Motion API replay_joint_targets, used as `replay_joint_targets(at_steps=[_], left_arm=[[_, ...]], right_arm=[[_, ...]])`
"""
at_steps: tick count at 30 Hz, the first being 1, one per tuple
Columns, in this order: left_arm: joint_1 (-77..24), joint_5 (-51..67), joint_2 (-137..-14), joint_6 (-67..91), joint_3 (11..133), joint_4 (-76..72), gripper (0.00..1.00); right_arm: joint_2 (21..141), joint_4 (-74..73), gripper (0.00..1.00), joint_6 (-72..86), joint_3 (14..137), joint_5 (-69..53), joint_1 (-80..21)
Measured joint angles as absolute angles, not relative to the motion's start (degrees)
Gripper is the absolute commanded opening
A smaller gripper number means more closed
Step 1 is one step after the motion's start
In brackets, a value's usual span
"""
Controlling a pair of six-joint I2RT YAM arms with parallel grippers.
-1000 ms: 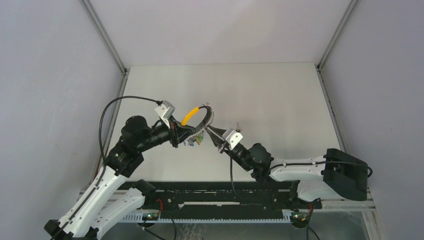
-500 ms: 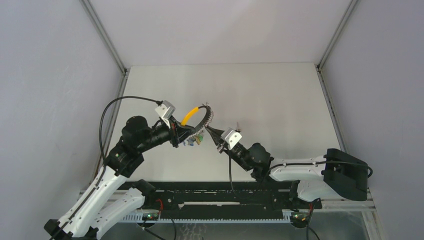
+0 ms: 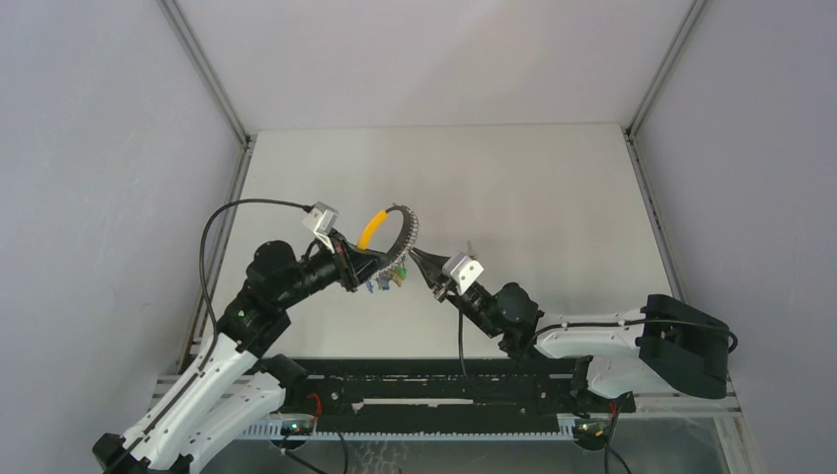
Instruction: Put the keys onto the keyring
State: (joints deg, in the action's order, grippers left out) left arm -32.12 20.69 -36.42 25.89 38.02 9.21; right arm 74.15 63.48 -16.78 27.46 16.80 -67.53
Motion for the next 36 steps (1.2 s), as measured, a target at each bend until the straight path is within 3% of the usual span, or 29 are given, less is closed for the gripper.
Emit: replay_joint_targets(at_steps=[4, 8, 23, 36], left_arm=[[-32.12, 20.03, -35.59, 28.18, 37.58, 7.35, 0.0], [-32.05, 19.62, -34.33, 28.45, 37.58, 6.52, 0.0], [-32.05, 19.68, -35.09, 21.26, 39.27, 14.17, 0.0], [-31.99, 20.14, -35.53, 18.96, 40.42, 14.74, 0.0]], right_arm=[[75.44, 66.41, 0.24, -16.14, 26.81, 16.95, -67.46], [77.82, 68.23, 0.24, -15.73, 26.22, 17.78, -67.46], [74.11, 66.76, 0.12, -15.9, 25.54, 12.69, -67.09], [73.95, 63.64, 0.12, -15.92, 25.56, 10.46, -67.09]])
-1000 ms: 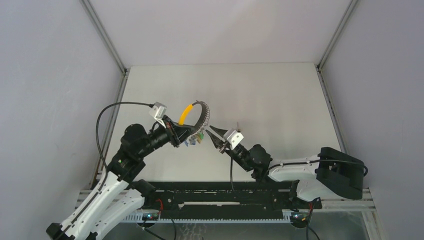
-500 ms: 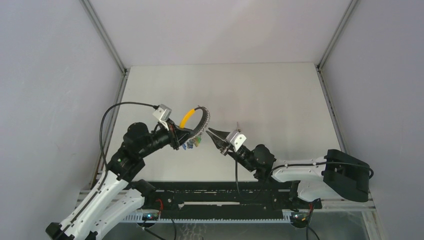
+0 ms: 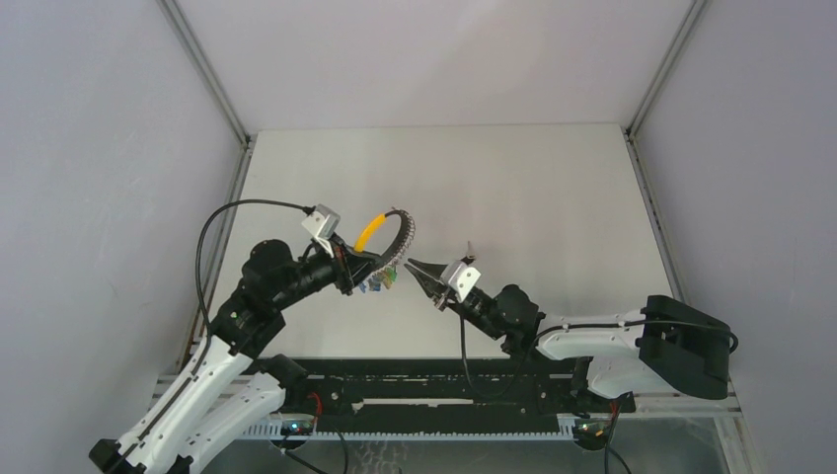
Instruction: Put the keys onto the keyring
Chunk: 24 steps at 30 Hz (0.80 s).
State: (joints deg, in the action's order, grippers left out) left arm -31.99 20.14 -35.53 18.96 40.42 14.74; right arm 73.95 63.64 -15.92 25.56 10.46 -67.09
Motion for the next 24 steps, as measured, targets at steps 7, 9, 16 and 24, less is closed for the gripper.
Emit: replay_joint_targets(at_steps=[7, 9, 16, 24], left_arm=[[-31.99, 21.15, -35.64, 18.81, 40.42, 14.76, 0.0], [-31.99, 21.41, -35.79, 18.79, 40.42, 14.76, 0.0], [-31.99, 21.76, -36.12, 18.61, 40.42, 14.79, 0.0], [-31.99, 22.26, -36.12, 18.39, 40.42, 14.79, 0.0]], right_arm=[[74.15, 63.05, 0.05, -16.05, 26.26, 11.05, -67.09], [74.3, 62.78, 0.05, -16.12, 26.72, 11.11, -67.09], [75.18, 62.41, 0.06, -16.14, 27.38, 11.51, -67.09], [75.83, 62.35, 0.07, -16.14, 27.51, 12.23, -67.09]])
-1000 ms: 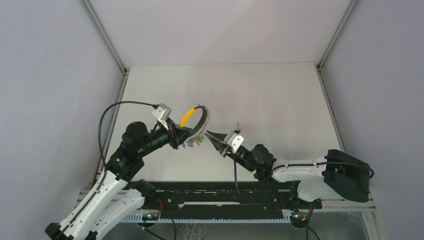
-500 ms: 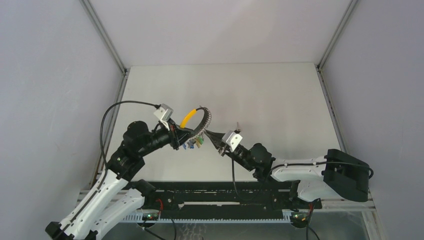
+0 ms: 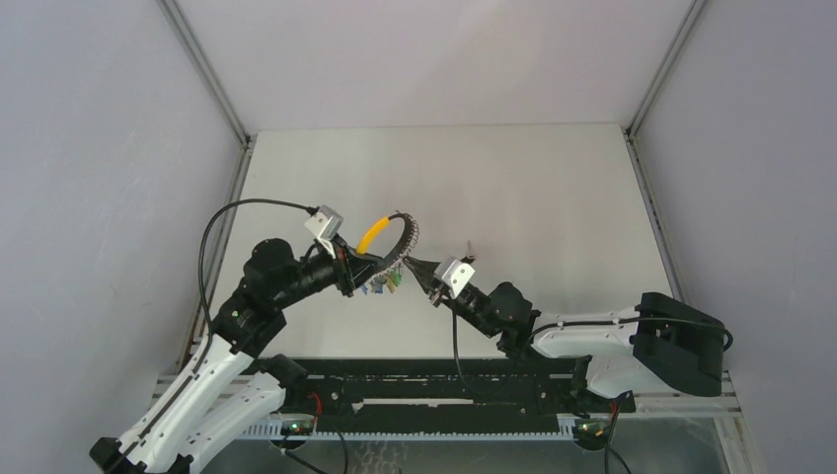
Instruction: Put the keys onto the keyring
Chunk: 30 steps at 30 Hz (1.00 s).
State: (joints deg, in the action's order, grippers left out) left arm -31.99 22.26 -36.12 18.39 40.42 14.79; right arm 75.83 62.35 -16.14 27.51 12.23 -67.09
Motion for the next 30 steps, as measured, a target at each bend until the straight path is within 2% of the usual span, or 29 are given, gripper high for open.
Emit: replay_joint_targets(at_steps=[17, 30], left_arm=[[-31.99, 22.79, -36.1, 17.54, 40.42, 16.12, 0.0], [-31.99, 22.7, -36.12, 16.91, 40.42, 17.12, 0.0]], right_arm=[[75.92, 62.15, 0.09, -17.06, 27.51, 13.65, -66.92], [75.9, 61.06, 0.0, -17.41, 27.51, 13.15, -66.83]])
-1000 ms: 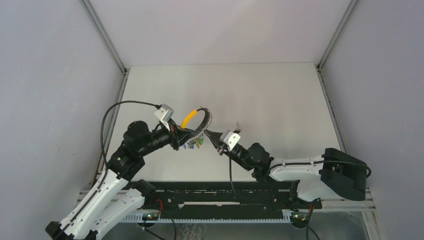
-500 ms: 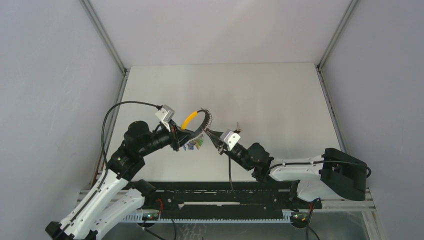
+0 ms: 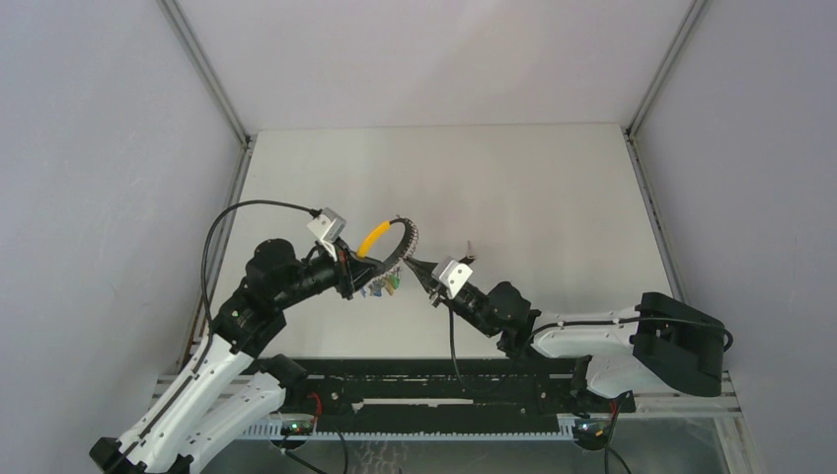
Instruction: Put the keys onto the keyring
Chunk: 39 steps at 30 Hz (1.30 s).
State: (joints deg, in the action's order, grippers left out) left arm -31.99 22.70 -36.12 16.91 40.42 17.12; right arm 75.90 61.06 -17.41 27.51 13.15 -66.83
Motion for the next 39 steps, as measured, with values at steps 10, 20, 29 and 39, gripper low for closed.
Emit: replay_joint_targets(at_steps=[10, 20, 29, 39], left_arm=[[-31.99, 21.12, -35.46, 19.25, 40.4, 16.86, 0.0], [-31.97, 20.99, -34.11, 25.78, 36.77, 9.37, 0.0], [-31.94, 20.69, -34.09, 31.97, 32.73, 2.94, 0.0], [-31.73, 20.14, -34.06, 37.74, 28.49, -4.64, 0.0]], right_arm=[[72.38, 57.01, 0.0, -17.39, 27.55, 10.31, -65.91], [69.49, 55.99, 0.0, -15.29, 27.49, 0.84, -60.99], [69.43, 58.26, 0.0, -12.97, 26.61, -7.7, -57.28], [72.01, 61.98, 0.0, -9.74, 26.61, -12.82, -53.12]])
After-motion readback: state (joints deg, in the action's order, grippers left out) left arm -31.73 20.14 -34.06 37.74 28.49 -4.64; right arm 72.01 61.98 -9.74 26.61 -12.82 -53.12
